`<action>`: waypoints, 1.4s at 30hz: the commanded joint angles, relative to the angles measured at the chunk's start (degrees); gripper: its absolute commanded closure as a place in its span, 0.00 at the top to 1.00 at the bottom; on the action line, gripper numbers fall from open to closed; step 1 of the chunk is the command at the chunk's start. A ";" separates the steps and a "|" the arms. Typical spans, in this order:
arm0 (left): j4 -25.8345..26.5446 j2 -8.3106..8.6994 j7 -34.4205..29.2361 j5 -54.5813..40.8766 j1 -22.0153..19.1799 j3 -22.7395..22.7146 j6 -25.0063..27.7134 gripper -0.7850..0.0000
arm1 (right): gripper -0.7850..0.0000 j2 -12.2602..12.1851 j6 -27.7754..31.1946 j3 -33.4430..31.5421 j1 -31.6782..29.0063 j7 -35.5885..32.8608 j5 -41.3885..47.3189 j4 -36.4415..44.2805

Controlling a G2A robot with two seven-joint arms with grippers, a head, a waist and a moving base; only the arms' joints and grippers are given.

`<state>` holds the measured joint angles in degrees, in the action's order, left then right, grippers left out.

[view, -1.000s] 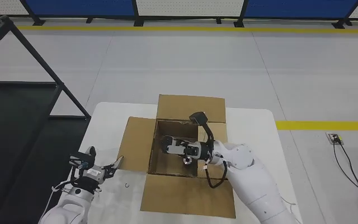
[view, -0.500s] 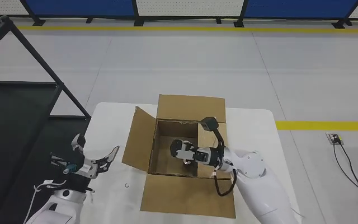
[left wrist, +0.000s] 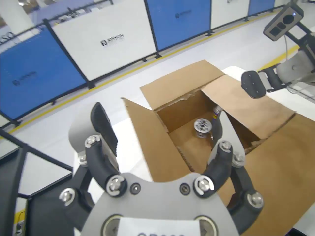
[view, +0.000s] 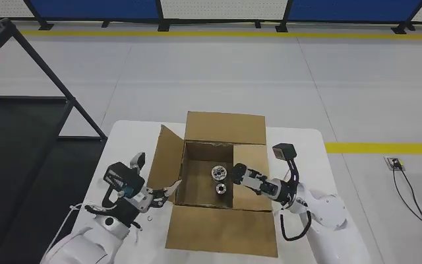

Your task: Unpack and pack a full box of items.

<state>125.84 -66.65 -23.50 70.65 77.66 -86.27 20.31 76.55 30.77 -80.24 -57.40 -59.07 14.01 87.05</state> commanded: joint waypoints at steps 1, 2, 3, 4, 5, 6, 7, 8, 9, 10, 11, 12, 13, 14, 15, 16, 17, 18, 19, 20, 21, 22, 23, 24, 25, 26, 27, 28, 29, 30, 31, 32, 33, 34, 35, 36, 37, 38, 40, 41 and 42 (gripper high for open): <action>-2.03 -0.14 -4.28 -2.46 -3.89 3.47 1.14 1.00 | 1.00 -0.31 0.53 -1.20 -1.60 0.49 0.72 0.28; -2.93 -0.25 -6.02 -3.96 -5.54 5.06 1.59 1.00 | 1.00 -0.45 1.01 -1.75 -2.39 1.11 0.86 0.36; -3.80 -0.35 -7.66 -4.95 -7.18 6.46 1.70 1.00 | 1.00 -0.56 1.57 -2.14 -3.22 1.51 1.22 0.53; -4.62 -0.47 -9.10 -5.47 -8.78 7.92 1.75 1.00 | 1.00 -0.69 2.29 -2.61 -4.07 1.86 1.55 0.76; -5.61 -0.60 -10.46 -6.27 -10.18 9.50 1.81 1.00 | 1.00 -0.81 3.05 -3.17 -5.01 2.50 1.97 0.91; -6.59 -0.75 -11.71 -6.95 -11.55 10.80 1.43 1.00 | 1.00 -0.93 3.68 -3.63 -5.88 3.01 2.19 1.19; -7.65 -0.90 -13.00 -7.84 -12.81 12.08 1.09 1.00 | 1.00 -1.04 4.17 -4.12 -6.71 3.75 2.28 1.46; -8.82 -1.09 -14.41 -9.27 -14.18 13.26 0.49 1.00 | 1.00 -1.13 4.65 -4.54 -7.58 4.59 2.30 1.82; -10.14 -1.27 -16.14 -10.73 -15.52 14.31 -0.26 1.00 | 1.00 -1.21 4.92 -4.88 -8.42 5.38 2.42 2.15; -11.43 -1.44 -18.15 -12.24 -16.84 15.20 -1.26 1.00 | 1.00 -1.30 4.91 -5.18 -9.18 6.20 2.27 2.47; -12.75 -1.59 -20.75 -13.88 -18.25 16.04 -2.20 1.00 | 1.00 -1.34 4.43 -5.48 -9.89 7.65 2.15 2.75; -13.52 -1.66 -22.70 -14.58 -19.32 16.49 -2.49 1.00 | 1.00 -1.37 3.72 -5.60 -10.36 8.70 1.57 2.95; -13.52 -1.66 -22.70 -14.58 -19.32 16.49 -2.49 1.00 | 1.00 -1.37 3.72 -5.60 -10.36 8.70 1.57 2.95; -13.52 -1.66 -22.70 -14.58 -19.32 16.49 -2.49 1.00 | 1.00 -1.37 3.72 -5.60 -10.36 8.70 1.57 2.95; -13.52 -1.66 -22.70 -14.58 -19.32 16.49 -2.49 1.00 | 1.00 -1.37 3.72 -5.60 -10.36 8.70 1.57 2.95; -13.52 -1.66 -22.70 -14.58 -19.32 16.49 -2.49 1.00 | 1.00 -1.37 3.72 -5.60 -10.36 8.70 1.57 2.95; -13.52 -1.66 -22.70 -14.58 -19.32 16.49 -2.49 1.00 | 1.00 -1.37 3.72 -5.60 -10.36 8.70 1.57 2.95; -13.52 -1.66 -22.70 -14.58 -19.32 16.49 -2.49 1.00 | 1.00 -1.37 3.72 -5.60 -10.36 8.70 1.57 2.95; -13.52 -1.66 -22.70 -14.58 -19.32 16.49 -2.49 1.00 | 1.00 -1.37 3.72 -5.60 -10.36 8.70 1.57 2.95; -14.13 -1.66 -22.50 -14.82 -19.07 16.43 -2.75 1.00 | 1.00 -1.37 3.72 -5.60 -10.36 8.70 1.57 2.95; -15.04 -1.67 -21.85 -15.22 -18.83 16.34 -2.92 1.00 | 1.00 -1.37 3.49 -5.51 -10.52 9.25 1.50 3.24; -16.33 -1.68 -21.56 -15.69 -18.92 16.37 -2.72 1.00 | 1.00 -1.38 3.34 -5.25 -10.74 9.76 1.51 3.71; -17.59 -1.70 -21.51 -16.12 -19.30 16.42 -2.79 1.00 | 1.00 -1.43 3.29 -5.18 -10.87 10.03 1.65 3.87; -18.71 -1.75 -21.62 -16.58 -19.78 16.62 -2.80 1.00 | 1.00 -1.49 3.36 -5.21 -10.94 10.17 1.92 3.90; -19.85 -1.79 -21.70 -16.64 -20.38 16.80 -3.10 1.00 | 1.00 -1.56 3.46 -5.30 -11.01 10.20 2.24 3.80; -20.82 -1.87 -21.73 -16.85 -20.94 17.11 -3.52 1.00 | 1.00 -1.65 3.64 -5.40 -11.08 10.09 2.54 3.68; -21.76 -1.94 -21.94 -17.30 -21.48 17.48 -3.57 1.00 | 1.00 -1.73 3.84 -5.50 -11.17 10.00 2.82 3.51; -22.69 -2.00 -22.28 -17.65 -22.04 17.72 -3.77 1.00 | 1.00 -1.80 4.01 -5.54 -11.28 9.93 3.17 3.29; -23.42 -2.05 -22.48 -18.03 -22.54 17.91 -3.91 1.00 | 1.00 -1.88 4.25 -5.60 -11.36 9.92 3.49 3.08; -24.11 -2.08 -22.63 -18.26 -22.95 18.02 -4.04 1.00 | 1.00 -1.95 4.35 -5.64 -11.42 9.85 3.69 2.84; -24.72 -2.11 -22.63 -18.64 -23.23 18.08 -4.28 1.00 | 1.00 -2.02 4.47 -5.68 -11.48 9.87 3.97 2.64; -25.41 -2.14 -22.86 -19.35 -23.42 18.20 -4.28 1.00 | 1.00 -2.08 4.68 -5.70 -11.52 9.93 4.03 2.50; -26.14 -2.17 -23.25 -20.23 -23.69 18.16 -4.52 1.00 | 1.00 -2.14 4.88 -5.70 -11.59 10.03 4.18 2.38; -26.79 -2.19 -23.56 -20.84 -24.08 18.16 -4.70 1.00 | 1.00 -2.20 5.05 -5.71 -11.67 10.10 4.34 2.30; -27.61 -2.22 -23.87 -21.32 -24.42 18.24 -4.75 1.00 | 1.00 -2.26 5.17 -5.71 -11.73 10.18 4.52 2.27; -28.45 -2.27 -24.01 -22.24 -24.83 18.31 -4.83 1.00 | 1.00 -2.32 5.26 -5.68 -11.79 10.21 4.61 2.28; -29.53 -2.37 -24.14 -24.26 -25.18 18.38 -4.78 1.00 | 1.00 -2.38 5.39 -5.71 -11.85 10.33 4.66 2.32; -30.62 -2.46 -24.42 -26.46 -25.69 18.43 -4.31 1.00 | 1.00 -2.43 5.46 -5.69 -11.92 10.44 4.73 2.35; -32.84 -2.59 -25.14 -30.07 -26.86 18.53 -3.42 1.00 | 1.00 -2.55 5.50 -5.61 -11.98 10.56 4.77 2.41; -34.01 -2.69 -25.58 -32.20 -27.41 18.70 -2.99 1.00 | 1.00 -2.61 5.47 -5.60 -11.99 10.69 4.76 2.41; -35.23 -2.80 -26.09 -34.85 -28.01 18.87 -2.44 1.00 | 1.00 -2.65 5.48 -5.55 -11.98 10.89 4.74 2.44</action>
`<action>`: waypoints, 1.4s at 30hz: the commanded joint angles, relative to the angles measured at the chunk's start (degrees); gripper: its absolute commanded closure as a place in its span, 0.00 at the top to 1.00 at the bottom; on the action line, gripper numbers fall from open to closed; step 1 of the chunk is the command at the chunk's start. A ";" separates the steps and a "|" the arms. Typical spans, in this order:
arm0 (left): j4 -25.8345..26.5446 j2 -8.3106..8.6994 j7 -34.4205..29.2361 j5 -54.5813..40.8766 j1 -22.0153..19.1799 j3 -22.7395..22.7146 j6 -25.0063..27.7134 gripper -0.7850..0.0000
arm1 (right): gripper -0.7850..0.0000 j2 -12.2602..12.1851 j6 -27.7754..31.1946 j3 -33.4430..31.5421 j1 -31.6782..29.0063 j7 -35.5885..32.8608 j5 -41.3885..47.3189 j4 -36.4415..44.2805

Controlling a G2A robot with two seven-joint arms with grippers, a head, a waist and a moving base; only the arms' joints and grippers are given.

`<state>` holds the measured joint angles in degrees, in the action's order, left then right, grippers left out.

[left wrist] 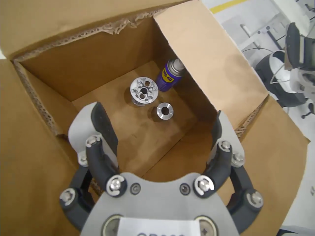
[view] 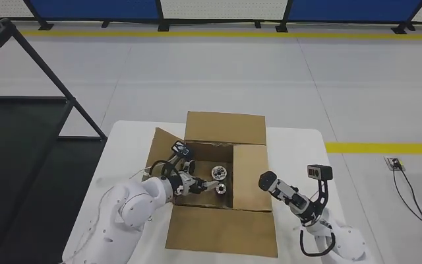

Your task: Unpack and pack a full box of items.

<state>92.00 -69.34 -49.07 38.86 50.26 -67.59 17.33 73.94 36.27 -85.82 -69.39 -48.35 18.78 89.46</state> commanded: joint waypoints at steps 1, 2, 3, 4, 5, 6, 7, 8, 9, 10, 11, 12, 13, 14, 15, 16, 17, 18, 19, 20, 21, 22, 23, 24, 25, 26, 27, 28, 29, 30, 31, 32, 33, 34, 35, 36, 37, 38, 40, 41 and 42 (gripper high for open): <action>-2.63 -0.20 -1.09 -5.20 -1.38 0.29 0.95 1.00 | 1.00 -0.09 -0.02 0.12 0.02 0.31 -0.07 0.04; -3.84 -0.29 -1.47 -6.77 -2.15 0.48 1.25 1.00 | 1.00 -0.15 -0.11 0.17 0.05 0.42 -0.17 0.00; -5.05 -0.42 -1.87 -8.66 -2.81 0.84 1.56 1.00 | 1.00 -0.19 -0.14 0.23 0.08 0.61 -0.13 -0.02; -6.27 -0.54 -2.35 -10.49 -3.55 1.19 1.86 1.00 | 1.00 -0.23 -0.12 0.30 0.11 0.72 -0.12 -0.05; -7.42 -0.66 -2.69 -11.75 -4.36 1.52 2.02 1.00 | 1.00 -0.29 -0.25 0.39 0.13 0.76 -0.16 -0.12; -8.42 -0.77 -2.92 -12.41 -5.14 2.00 2.21 1.00 | 1.00 -0.33 -0.29 0.45 0.17 0.89 -0.07 -0.14; -9.35 -0.90 -3.21 -12.97 -5.82 2.62 2.37 1.00 | 1.00 -0.38 -0.30 0.51 0.18 0.97 -0.06 -0.22; -10.21 -1.05 -3.28 -13.71 -6.49 3.20 2.45 1.00 | 1.00 -0.43 -0.31 0.54 0.20 1.08 -0.06 -0.29; -10.99 -1.20 -3.25 -13.97 -7.16 3.82 2.42 1.00 | 1.00 -0.48 -0.19 0.50 0.21 1.22 -0.01 -0.37; -11.71 -1.36 -3.25 -14.28 -7.79 4.49 2.35 1.00 | 1.00 -0.55 -0.12 0.40 0.16 1.31 0.07 -0.48; -12.40 -1.54 -3.36 -14.79 -8.40 5.18 2.36 1.00 | 1.00 -0.61 -0.07 0.32 0.08 1.41 0.28 -0.48; -13.17 -1.71 -3.42 -15.40 -9.01 5.77 2.23 1.00 | 1.00 -0.67 0.00 0.26 -0.02 1.46 0.48 -0.45; -13.91 -1.87 -3.41 -15.65 -9.67 6.31 1.81 1.00 | 1.00 -0.72 -0.08 0.27 -0.19 1.51 0.63 -0.47; -14.35 -2.00 -3.36 -15.28 -10.27 6.87 1.33 1.00 | 1.00 -0.78 -0.64 0.35 -0.42 1.58 0.40 -0.53; -14.35 -2.04 -3.39 -15.16 -10.42 7.08 1.33 1.00 | 1.00 -0.80 -0.96 0.37 -0.47 1.66 0.24 -0.54; -14.35 -2.04 -3.39 -15.16 -10.42 7.08 1.33 1.00 | 1.00 -0.80 -0.96 0.37 -0.47 1.66 0.24 -0.54; -14.35 -2.04 -3.39 -15.16 -10.42 7.08 1.33 1.00 | 1.00 -0.80 -0.96 0.37 -0.47 1.66 0.24 -0.54; -14.35 -2.04 -3.39 -15.16 -10.42 7.08 1.33 1.00 | 1.00 -0.80 -0.96 0.37 -0.47 1.66 0.24 -0.54; -14.35 -2.04 -3.39 -15.16 -10.42 7.08 1.33 1.00 | 1.00 -0.80 -0.96 0.37 -0.47 1.66 0.24 -0.54; -14.35 -2.04 -3.39 -15.16 -10.42 7.08 1.33 1.00 | 1.00 -0.80 -0.96 0.37 -0.47 1.66 0.24 -0.54; -14.35 -2.04 -3.39 -15.16 -10.42 7.08 1.33 1.00 | 1.00 -0.80 -0.96 0.37 -0.47 1.66 0.24 -0.54; -14.35 -2.04 -3.39 -15.16 -10.42 7.08 1.33 1.00 | 1.00 -0.80 -0.96 0.37 -0.47 1.66 0.24 -0.54; -14.35 -2.04 -3.39 -15.16 -10.42 7.08 1.33 1.00 | 1.00 -0.80 -0.96 0.37 -0.47 1.66 0.24 -0.54; -14.28 -2.04 -3.07 -15.20 -10.24 7.09 1.32 1.00 | 1.00 -0.80 -1.14 0.42 -0.54 1.83 0.18 -0.44; -13.98 -2.04 -2.23 -15.20 -9.75 7.15 1.24 1.00 | 1.00 -0.80 -1.55 0.73 -0.64 2.10 0.20 0.11; -13.85 -2.10 -1.54 -15.68 -9.54 7.23 1.03 1.00 | 1.00 -0.82 -1.66 0.83 -0.61 2.46 0.48 0.29; -14.01 -2.23 -0.73 -16.59 -9.50 7.43 0.73 1.00 | 1.00 -0.84 -1.64 0.88 -0.49 2.54 1.17 0.27; -14.35 -2.41 -0.42 -17.47 -9.75 7.86 0.62 1.00 | 1.00 -0.89 -1.49 0.80 -0.36 2.31 2.03 0.09; -14.91 -2.62 -0.15 -18.40 -10.14 8.36 0.51 1.00 | 1.00 -0.96 -1.37 0.62 -0.27 2.01 2.69 -0.18; -15.62 -2.86 0.16 -19.48 -10.62 8.88 0.49 1.00 | 1.00 -1.06 -1.25 0.42 -0.23 1.44 3.29 -0.36; -16.43 -3.13 0.30 -20.63 -11.20 9.50 0.58 1.00 | 1.00 -1.16 -1.11 0.19 -0.28 0.82 4.11 -0.49; -17.33 -3.40 0.42 -21.68 -11.89 10.10 0.77 1.00 | 1.00 -1.27 -0.96 -0.10 -0.40 0.15 4.81 -0.59; -18.39 -3.69 0.54 -22.85 -12.61 10.69 0.82 1.00 | 1.00 -1.38 -0.73 -0.43 -0.60 -0.42 5.54 -0.65; -19.49 -3.99 0.65 -23.83 -13.39 11.30 0.89 1.00 | 1.00 -1.49 -0.46 -0.70 -0.87 -1.13 6.31 -0.66; -20.63 -4.28 0.65 -24.59 -14.21 11.93 0.99 1.00 | 1.00 -1.60 -0.16 -1.01 -1.12 -1.75 7.03 -0.66; -21.99 -4.60 0.69 -25.12 -15.07 12.64 0.83 1.00 | 1.00 -1.71 0.14 -1.32 -1.47 -2.39 7.80 -0.64; -23.37 -4.93 0.81 -25.41 -15.98 13.41 0.61 1.00 | 1.00 -1.82 0.50 -1.65 -1.81 -3.03 8.47 -0.60; -24.66 -5.32 1.00 -26.29 -16.73 14.17 0.51 1.00 | 1.00 -1.92 0.79 -1.94 -2.16 -3.59 9.22 -0.60; -27.20 -6.08 0.64 -28.74 -18.16 15.53 1.22 1.00 | 1.00 -2.13 1.38 -2.47 -2.81 -4.71 10.38 -0.53; -28.48 -6.44 0.83 -29.48 -18.85 16.14 1.48 1.00 | 1.00 -2.22 1.59 -2.67 -3.12 -5.23 10.90 -0.52; -29.64 -6.82 0.89 -30.42 -19.43 16.80 1.81 1.00 | 1.00 -2.31 1.83 -2.84 -3.38 -5.84 11.38 -0.49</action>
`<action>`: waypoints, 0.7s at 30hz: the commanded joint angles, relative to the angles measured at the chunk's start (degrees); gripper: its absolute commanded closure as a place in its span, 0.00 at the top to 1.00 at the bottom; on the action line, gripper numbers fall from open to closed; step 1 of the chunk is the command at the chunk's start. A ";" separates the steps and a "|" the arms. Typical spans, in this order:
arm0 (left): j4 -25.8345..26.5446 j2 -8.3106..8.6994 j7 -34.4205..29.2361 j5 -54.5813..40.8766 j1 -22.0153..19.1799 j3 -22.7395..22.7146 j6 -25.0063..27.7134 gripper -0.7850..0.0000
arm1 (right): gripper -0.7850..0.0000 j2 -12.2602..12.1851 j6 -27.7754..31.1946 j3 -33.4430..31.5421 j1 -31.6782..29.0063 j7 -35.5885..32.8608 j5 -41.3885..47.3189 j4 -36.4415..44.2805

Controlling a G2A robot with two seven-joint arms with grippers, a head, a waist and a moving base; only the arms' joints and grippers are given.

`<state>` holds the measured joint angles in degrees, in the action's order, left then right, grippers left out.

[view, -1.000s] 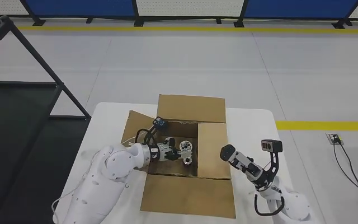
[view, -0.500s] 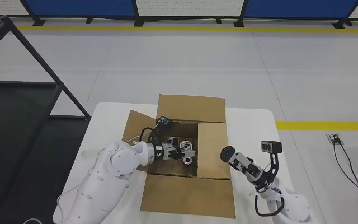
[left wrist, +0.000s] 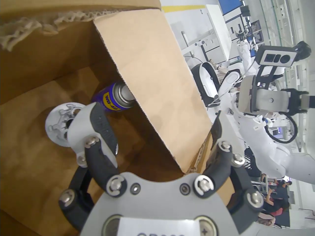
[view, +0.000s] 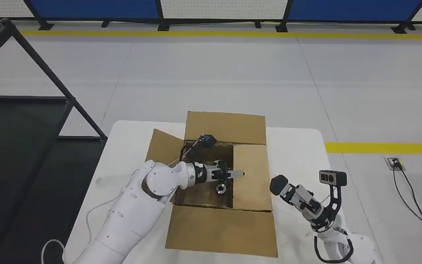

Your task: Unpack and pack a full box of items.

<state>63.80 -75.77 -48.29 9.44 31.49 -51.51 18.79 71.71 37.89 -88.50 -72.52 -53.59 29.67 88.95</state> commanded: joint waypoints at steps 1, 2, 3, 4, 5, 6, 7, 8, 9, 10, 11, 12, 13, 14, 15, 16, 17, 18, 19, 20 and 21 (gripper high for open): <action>-2.60 -0.77 0.28 -1.89 -1.22 1.30 0.54 1.00 | 1.00 -0.18 0.43 -0.34 -0.48 -1.11 1.04 0.00; -3.60 -1.15 0.48 -2.62 -1.75 1.91 0.83 1.00 | 1.00 -0.26 0.67 -0.43 -0.66 -1.70 1.57 -0.01; -4.50 -1.51 0.61 -2.75 -2.28 2.64 1.05 1.00 | 1.00 -0.34 0.97 -0.49 -0.80 -2.36 2.01 -0.09; -5.27 -1.87 0.98 -2.69 -2.75 3.33 1.25 1.00 | 1.00 -0.41 1.20 -0.54 -0.88 -2.87 2.46 -0.20; -5.96 -2.23 1.08 -3.37 -3.05 3.91 1.61 1.00 | 1.00 -0.48 1.37 -0.58 -0.92 -3.21 2.80 -0.36; -6.72 -2.56 1.06 -4.24 -3.38 4.32 2.01 1.00 | 1.00 -0.54 1.42 -0.56 -0.90 -3.53 2.93 -0.48; -7.50 -2.84 1.15 -4.59 -3.79 4.70 2.37 1.00 | 1.00 -0.60 1.39 -0.55 -0.85 -3.71 3.11 -0.58; -8.21 -3.11 1.40 -4.80 -4.13 5.06 2.67 1.00 | 1.00 -0.65 1.41 -0.52 -0.80 -3.80 3.23 -0.65; -8.79 -3.38 1.67 -5.19 -4.36 5.37 3.04 1.00 | 1.00 -0.69 1.45 -0.44 -0.76 -3.83 3.29 -0.72; -9.25 -3.63 1.83 -5.69 -4.50 5.65 3.53 1.00 | 1.00 -0.73 1.39 -0.31 -0.70 -3.93 3.27 -0.75; -9.62 -3.84 1.76 -6.08 -4.66 5.89 3.97 1.00 | 1.00 -0.76 1.36 -0.21 -0.63 -3.90 3.26 -0.75; -9.90 -4.00 1.86 -6.19 -4.84 6.04 4.31 1.00 | 1.00 -0.80 1.29 -0.06 -0.55 -3.91 3.13 -0.75; -10.07 -4.12 2.00 -6.27 -4.95 6.13 4.62 1.00 | 1.00 -0.83 1.20 0.08 -0.46 -3.86 3.06 -0.74; -10.11 -4.21 1.97 -6.44 -5.01 6.15 5.04 1.00 | 1.00 -0.86 1.21 0.22 -0.35 -3.79 3.02 -0.71; -10.06 -4.26 1.96 -6.80 -4.99 6.03 5.55 1.00 | 1.00 -0.89 1.14 0.41 -0.24 -3.80 2.91 -0.74; -9.98 -4.26 1.80 -7.11 -4.97 5.85 5.93 1.00 | 1.00 -0.91 1.10 0.57 -0.12 -3.76 2.79 -0.77; -9.77 -4.22 1.62 -7.01 -5.01 5.66 6.22 1.00 | 1.00 -0.95 1.03 0.72 0.00 -3.76 2.62 -0.82; -9.46 -4.14 1.70 -6.97 -4.93 5.38 6.47 1.00 | 1.00 -0.99 0.94 0.86 0.12 -3.81 2.45 -0.83; -9.00 -4.05 1.69 -7.00 -4.76 5.05 6.75 1.00 | 1.00 -1.04 0.74 1.00 0.22 -3.96 2.27 -0.84; -8.46 -3.92 1.57 -6.99 -4.56 4.70 6.90 1.00 | 1.00 -1.09 0.58 1.07 0.33 -4.06 2.18 -0.83; -7.76 -3.78 1.50 -7.04 -4.29 4.31 7.09 1.00 | 1.00 -1.14 0.44 1.19 0.40 -4.21 1.98 -0.77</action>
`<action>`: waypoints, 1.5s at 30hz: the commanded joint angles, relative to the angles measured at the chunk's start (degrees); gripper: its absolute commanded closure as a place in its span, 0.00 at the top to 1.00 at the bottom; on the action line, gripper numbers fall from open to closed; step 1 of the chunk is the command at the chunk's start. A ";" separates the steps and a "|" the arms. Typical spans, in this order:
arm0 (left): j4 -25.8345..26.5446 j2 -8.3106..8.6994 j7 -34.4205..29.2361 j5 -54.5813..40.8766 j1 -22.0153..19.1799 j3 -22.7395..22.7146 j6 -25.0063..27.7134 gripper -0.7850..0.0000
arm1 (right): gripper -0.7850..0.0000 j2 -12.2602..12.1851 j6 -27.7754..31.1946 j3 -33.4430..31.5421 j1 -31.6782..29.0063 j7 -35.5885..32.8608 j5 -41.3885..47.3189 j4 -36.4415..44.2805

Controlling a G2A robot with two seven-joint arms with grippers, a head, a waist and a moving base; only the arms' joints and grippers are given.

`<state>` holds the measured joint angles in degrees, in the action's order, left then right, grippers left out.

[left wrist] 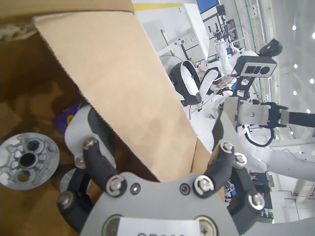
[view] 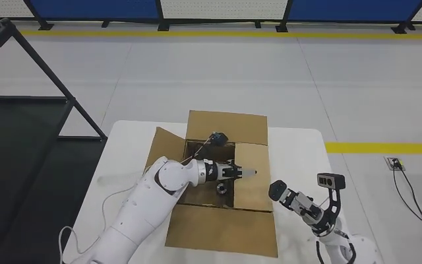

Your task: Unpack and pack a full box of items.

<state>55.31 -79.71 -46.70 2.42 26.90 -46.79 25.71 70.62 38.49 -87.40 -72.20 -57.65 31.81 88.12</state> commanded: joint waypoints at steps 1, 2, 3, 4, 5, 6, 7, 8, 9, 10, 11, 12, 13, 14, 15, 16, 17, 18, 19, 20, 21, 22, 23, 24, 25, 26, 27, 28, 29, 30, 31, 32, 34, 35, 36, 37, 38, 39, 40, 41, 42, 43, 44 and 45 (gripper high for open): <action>1.48 0.31 -0.36 -0.02 0.61 -0.76 0.25 1.00 | 1.00 -0.10 -0.29 0.24 0.14 -0.30 -0.40 0.14; 2.33 0.48 -0.63 0.24 0.87 -1.10 0.25 1.00 | 1.00 -0.14 -0.36 0.36 0.18 -0.29 -0.55 0.22; 3.16 0.66 -0.76 0.55 1.19 -1.46 0.09 1.00 | 1.00 -0.17 -0.39 0.49 0.19 -0.24 -0.74 0.31; 4.11 0.83 -0.91 0.73 1.54 -1.81 -0.07 1.00 | 1.00 -0.21 -0.45 0.64 0.22 -0.27 -0.87 0.44; 5.02 1.00 -1.01 0.94 1.90 -2.19 -0.29 1.00 | 1.00 -0.25 -0.51 0.76 0.23 -0.29 -1.00 0.55; 6.01 1.17 -1.11 1.29 2.25 -2.53 -0.46 1.00 | 1.00 -0.29 -0.43 0.83 0.24 -0.22 -1.14 0.71; 7.01 1.34 -1.19 1.57 2.63 -2.87 -0.67 1.00 | 1.00 -0.32 -0.38 1.00 0.19 -0.32 -1.15 0.93; 8.00 1.50 -1.19 1.85 2.99 -3.23 -0.91 1.00 | 1.00 -0.37 -0.32 1.11 0.12 -0.54 -1.10 1.14; 9.07 1.64 -1.20 2.07 3.33 -3.56 -1.17 1.00 | 1.00 -0.43 -0.25 1.13 0.03 -0.74 -1.00 1.33; 10.20 1.77 -1.10 2.41 3.65 -3.85 -1.40 1.00 | 1.00 -0.48 -0.15 1.23 -0.07 -1.13 -0.83 1.62; 11.40 1.88 -0.98 2.88 3.95 -4.05 -1.75 1.00 | 1.00 -0.55 -0.12 1.31 -0.21 -1.69 -0.64 1.86; 12.72 1.97 -0.85 3.26 4.28 -4.22 -2.14 1.00 | 1.00 -0.63 0.04 1.28 -0.36 -2.23 -0.43 2.17; 14.12 2.05 -0.75 3.79 4.56 -4.31 -2.47 1.00 | 1.00 -0.72 0.16 1.29 -0.61 -3.00 -0.05 2.56; 15.41 2.12 -0.69 4.31 4.83 -4.41 -2.86 1.00 | 1.00 -0.83 0.38 1.30 -0.97 -4.10 0.49 3.06; 16.71 2.18 -0.40 4.99 5.06 -4.46 -3.38 1.00 | 1.00 -0.93 0.67 1.27 -1.34 -5.14 1.14 3.62; 17.95 2.21 -0.08 5.75 5.29 -4.40 -3.92 1.00 | 1.00 -1.04 0.86 1.27 -1.77 -6.38 1.85 4.18; 19.05 2.20 0.07 6.16 5.49 -4.27 -4.45 1.00 | 1.00 -1.18 0.83 1.12 -2.20 -7.32 2.61 4.80; 19.92 2.16 0.22 6.33 5.58 -4.17 -5.01 1.00 | 1.00 -1.34 0.42 0.91 -2.70 -7.73 2.93 5.69; 20.60 2.10 0.29 6.54 5.56 -3.97 -5.53 1.00 | 1.00 -1.50 0.11 0.74 -3.28 -8.04 3.06 6.69; 21.13 2.01 0.37 6.70 5.45 -3.69 -5.96 1.00 | 1.00 -1.68 -0.18 0.63 -3.90 -8.34 3.20 7.76; 21.51 1.87 0.55 6.84 5.27 -3.34 -6.41 1.00 | 1.00 -1.86 -0.44 0.54 -4.49 -8.59 3.35 8.78; 21.82 1.70 0.79 6.74 5.07 -2.95 -6.72 1.00 | 1.00 -2.05 -0.59 0.40 -5.11 -8.75 3.41 9.73; 22.05 1.52 0.95 6.78 4.76 -2.47 -7.01 1.00 | 1.00 -2.24 -0.64 0.28 -5.73 -8.80 3.48 10.55; 22.25 1.30 1.25 6.76 4.44 -1.98 -7.34 1.00 | 1.00 -2.41 -0.43 0.09 -6.29 -8.59 3.49 11.17; 22.37 1.07 1.57 6.64 4.11 -1.46 -7.57 1.00 | 1.00 -2.56 -0.18 0.03 -6.79 -8.33 3.40 11.67; 22.46 0.81 1.90 6.73 3.71 -0.86 -7.86 1.00 | 1.00 -2.69 0.05 0.13 -7.18 -8.11 3.40 12.13; 22.50 0.55 2.22 7.03 3.26 -0.20 -8.20 1.00 | 1.00 -2.83 0.30 0.23 -7.43 -7.85 3.10 12.38; 22.53 0.26 2.61 7.12 2.85 0.47 -8.55 1.00 | 1.00 -2.95 0.60 0.37 -7.61 -7.55 2.79 12.51; 22.56 -0.05 2.93 7.19 2.39 1.14 -8.86 1.00 | 1.00 -3.07 0.86 0.53 -7.71 -7.30 2.56 12.61; 22.53 -0.35 3.29 7.31 1.88 1.79 -9.20 1.00 | 1.00 -3.17 1.24 0.65 -7.84 -6.92 2.51 12.68; 22.41 -0.67 3.55 7.37 1.37 2.45 -9.42 1.00 | 1.00 -3.29 1.58 0.77 -7.99 -6.58 2.34 12.79; 22.11 -0.99 3.91 7.35 0.90 3.05 -9.72 1.00 | 1.00 -3.40 1.97 0.79 -8.13 -6.18 2.17 12.79; 21.05 -1.64 4.96 7.95 -0.17 4.22 -10.13 1.00 | 1.00 -3.59 3.43 0.39 -8.50 -4.72 1.24 12.24; 20.28 -2.00 5.50 7.45 -0.60 4.69 -10.18 1.00 | 1.00 -3.60 4.54 0.15 -8.73 -3.60 0.45 11.60; 19.47 -2.36 5.67 6.67 -1.04 5.14 -10.04 1.00 | 1.00 -3.58 5.45 0.16 -8.82 -2.66 -0.54 11.13; 18.62 -2.68 5.91 6.53 -1.54 5.59 -9.90 1.00 | 1.00 -3.54 5.80 0.27 -8.80 -1.58 -1.53 10.77; 17.76 -2.99 6.22 6.45 -2.06 5.95 -9.77 1.00 | 1.00 -3.48 6.20 0.28 -8.86 -0.11 -2.70 10.58; 16.98 -3.28 6.30 6.26 -2.46 6.33 -9.62 1.00 | 1.00 -3.43 6.34 0.50 -8.98 0.97 -3.77 10.70; 16.28 -3.54 6.42 6.12 -2.81 6.61 -9.45 1.00 | 1.00 -3.39 6.60 0.63 -9.15 1.98 -4.46 10.88; 15.62 -3.77 6.44 5.98 -3.12 6.84 -9.28 1.00 | 1.00 -3.37 7.02 0.69 -9.39 2.81 -4.99 11.10; 14.98 -3.97 6.47 5.96 -3.34 7.06 -9.15 1.00 | 1.00 -3.37 7.56 0.80 -9.64 3.24 -5.12 11.54; 14.44 -4.17 6.55 5.97 -3.52 7.27 -9.04 1.00 | 1.00 -3.38 8.11 0.73 -9.93 3.67 -5.21 11.80; 13.94 -4.35 6.67 5.97 -3.71 7.38 -8.93 1.00 | 1.00 -3.40 8.63 0.47 -10.29 4.43 -5.46 11.86; 13.52 -4.51 6.77 5.94 -3.88 7.47 -8.80 1.00 | 1.00 -3.40 9.01 0.18 -10.66 5.34 -6.05 12.00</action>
<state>69.32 -84.05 -40.05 8.37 23.20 -39.41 16.79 67.23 47.06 -86.89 -82.48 -53.23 26.28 100.01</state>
